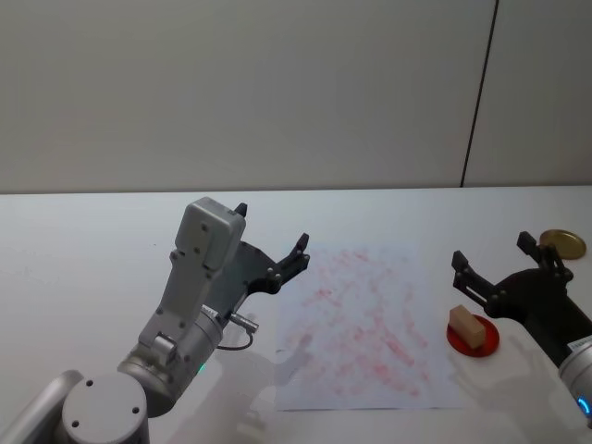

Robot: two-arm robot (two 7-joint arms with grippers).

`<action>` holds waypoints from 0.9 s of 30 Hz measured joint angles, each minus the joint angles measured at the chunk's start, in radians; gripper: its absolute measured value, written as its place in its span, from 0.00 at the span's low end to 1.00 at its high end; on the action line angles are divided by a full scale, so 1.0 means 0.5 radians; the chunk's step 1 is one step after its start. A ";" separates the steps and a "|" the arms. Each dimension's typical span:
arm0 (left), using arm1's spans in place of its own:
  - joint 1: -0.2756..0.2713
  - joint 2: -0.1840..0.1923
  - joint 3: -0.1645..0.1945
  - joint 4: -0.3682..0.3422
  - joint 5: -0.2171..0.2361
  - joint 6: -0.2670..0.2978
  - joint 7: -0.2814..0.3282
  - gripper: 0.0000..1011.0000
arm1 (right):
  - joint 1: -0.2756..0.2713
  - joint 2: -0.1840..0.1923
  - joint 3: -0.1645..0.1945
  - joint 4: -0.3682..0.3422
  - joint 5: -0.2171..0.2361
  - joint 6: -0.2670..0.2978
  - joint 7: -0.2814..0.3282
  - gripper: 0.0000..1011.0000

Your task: Use the one hand to pick up the stamp and affix it onto the A4 paper.

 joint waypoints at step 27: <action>0.000 0.000 0.000 0.000 0.000 0.000 0.000 0.98 | 0.006 0.005 0.003 0.043 -0.004 0.018 0.048 0.99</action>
